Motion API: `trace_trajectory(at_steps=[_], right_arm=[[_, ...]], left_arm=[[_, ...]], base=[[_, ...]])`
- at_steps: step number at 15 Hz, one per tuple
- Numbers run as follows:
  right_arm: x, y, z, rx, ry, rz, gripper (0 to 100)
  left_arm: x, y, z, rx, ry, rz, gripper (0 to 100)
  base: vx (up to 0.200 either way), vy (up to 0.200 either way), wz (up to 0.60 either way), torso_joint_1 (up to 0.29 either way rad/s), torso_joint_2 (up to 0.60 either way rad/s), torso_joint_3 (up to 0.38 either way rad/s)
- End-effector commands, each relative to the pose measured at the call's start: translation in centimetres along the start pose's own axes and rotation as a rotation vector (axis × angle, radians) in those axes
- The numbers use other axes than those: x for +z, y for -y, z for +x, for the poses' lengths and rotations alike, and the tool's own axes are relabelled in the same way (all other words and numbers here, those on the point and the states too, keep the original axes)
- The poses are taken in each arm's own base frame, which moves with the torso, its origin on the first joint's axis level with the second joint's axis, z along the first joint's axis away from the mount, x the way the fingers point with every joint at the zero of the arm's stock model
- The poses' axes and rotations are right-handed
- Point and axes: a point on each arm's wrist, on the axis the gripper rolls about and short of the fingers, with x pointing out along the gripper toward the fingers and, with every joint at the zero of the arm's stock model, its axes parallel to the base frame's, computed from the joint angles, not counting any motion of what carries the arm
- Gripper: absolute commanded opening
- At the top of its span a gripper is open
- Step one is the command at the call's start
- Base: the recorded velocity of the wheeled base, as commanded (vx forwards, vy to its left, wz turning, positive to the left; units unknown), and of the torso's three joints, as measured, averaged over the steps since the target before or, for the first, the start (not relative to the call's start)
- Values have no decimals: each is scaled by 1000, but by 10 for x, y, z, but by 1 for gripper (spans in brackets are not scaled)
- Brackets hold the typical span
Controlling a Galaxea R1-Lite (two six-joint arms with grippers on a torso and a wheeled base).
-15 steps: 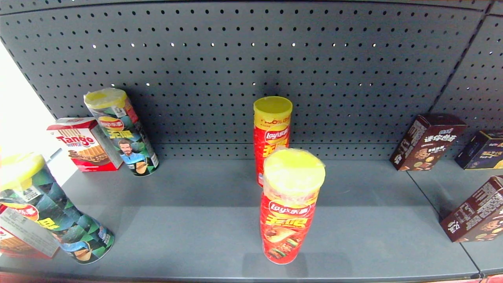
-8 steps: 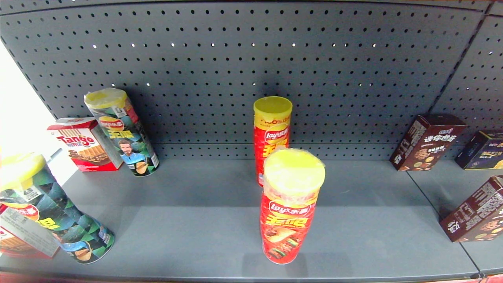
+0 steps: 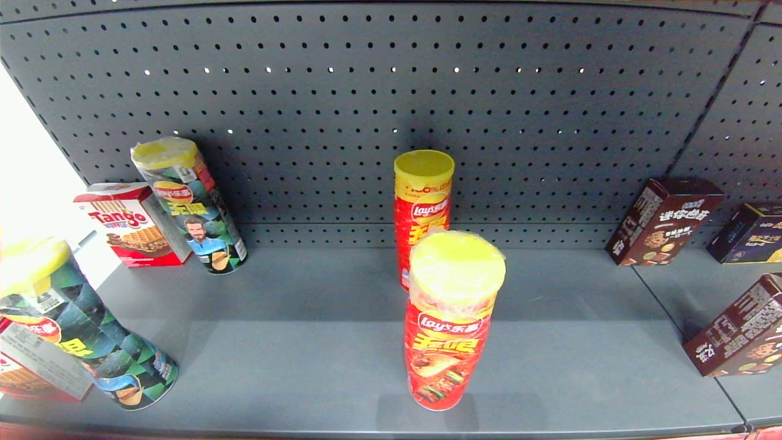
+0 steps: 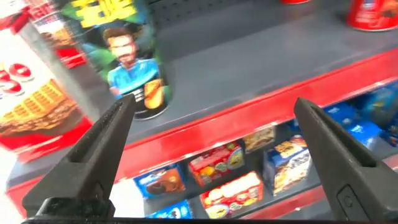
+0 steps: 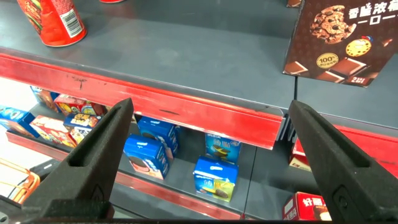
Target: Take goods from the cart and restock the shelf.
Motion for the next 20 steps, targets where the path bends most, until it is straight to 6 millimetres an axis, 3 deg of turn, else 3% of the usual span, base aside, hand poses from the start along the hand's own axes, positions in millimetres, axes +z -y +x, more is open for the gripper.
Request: trace_trajectory(at_steps=[1, 4, 8, 10, 12, 19, 20], right_arm=[[0, 0, 0, 0, -1, 0, 100], [0, 0, 0, 0, -1, 0, 100], [0, 0, 0, 0, -1, 0, 100], [0, 0, 0, 0, -1, 0, 100], [0, 0, 0, 8, -1, 0, 100], [0, 0, 0, 3, -1, -6, 100], [11, 0, -3, -2, 40, -7, 100]], left_arm=[[-4, -3, 0, 169, -71, -36, 100], [-7, -5, -1, 265, -87, -205, 100], [-7, 0, 0, 71, -84, -120, 100], [-7, -1, 0, 103, -87, -143, 100], [-8, -4, -1, 258, -102, -158, 100], [-7, -1, 0, 122, -87, -161, 100], [-7, -1, 0, 122, -87, -159, 100]], base=[[0, 0, 0, 0, 0, 0], [0, 0, 0, 0, 0, 0], [0, 0, 0, 0, 0, 0], [0, 0, 0, 0, 0, 0], [0, 0, 0, 0, 0, 0], [0, 0, 0, 0, 0, 0], [0, 0, 0, 0, 0, 0]])
